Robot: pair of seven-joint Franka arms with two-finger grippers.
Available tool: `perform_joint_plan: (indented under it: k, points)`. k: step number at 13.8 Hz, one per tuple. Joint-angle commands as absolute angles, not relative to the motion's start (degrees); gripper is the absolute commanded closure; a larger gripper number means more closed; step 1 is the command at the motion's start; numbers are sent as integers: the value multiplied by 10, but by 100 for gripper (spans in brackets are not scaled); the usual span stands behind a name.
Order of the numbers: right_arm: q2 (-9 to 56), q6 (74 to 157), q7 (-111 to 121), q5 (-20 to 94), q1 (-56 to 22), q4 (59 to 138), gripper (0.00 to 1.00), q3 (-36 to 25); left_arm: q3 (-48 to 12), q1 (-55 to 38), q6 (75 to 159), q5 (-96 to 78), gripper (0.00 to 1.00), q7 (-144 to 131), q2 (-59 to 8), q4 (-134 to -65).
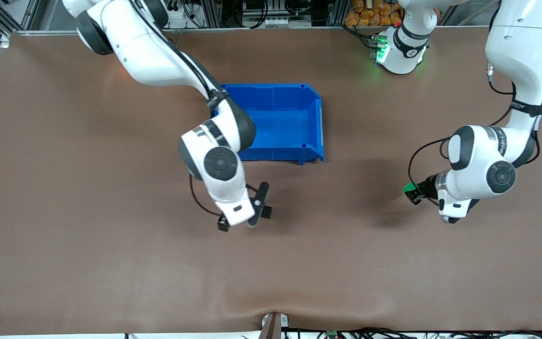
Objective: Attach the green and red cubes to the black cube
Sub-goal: 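Open the right gripper and withdraw it while the left gripper lifts green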
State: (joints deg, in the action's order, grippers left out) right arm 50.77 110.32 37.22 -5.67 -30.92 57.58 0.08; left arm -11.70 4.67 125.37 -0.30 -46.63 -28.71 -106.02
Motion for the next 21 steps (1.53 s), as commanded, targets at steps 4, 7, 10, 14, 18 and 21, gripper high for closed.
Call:
perform_joint_plan:
  k: [4, 7, 10, 14, 18, 21]
  points:
    - [464, 1065, 275, -64, -277, 591, 0, 2, -115, -15, 1246, -45, 100, -621, -323, -984]
    - [451, 1065, 220, -65, -277, 590, 0, -22, -115, -38, 1246, -92, 100, -674, -338, -951]
    - [444, 1065, 207, -62, -273, 591, 0, -61, -115, -61, 1246, -99, 100, -718, -348, -930]
    - [433, 1063, 207, -55, -250, 591, 0, -108, -115, -61, 1246, -100, 100, -729, -349, -928]
    - [430, 1085, 207, -22, -224, 591, 0, -109, -115, -61, 1246, -100, 100, -737, -353, -927]
    - [416, 1074, 207, -22, -218, 591, 0, -111, -115, -60, 1246, -100, 100, -737, -353, -926]
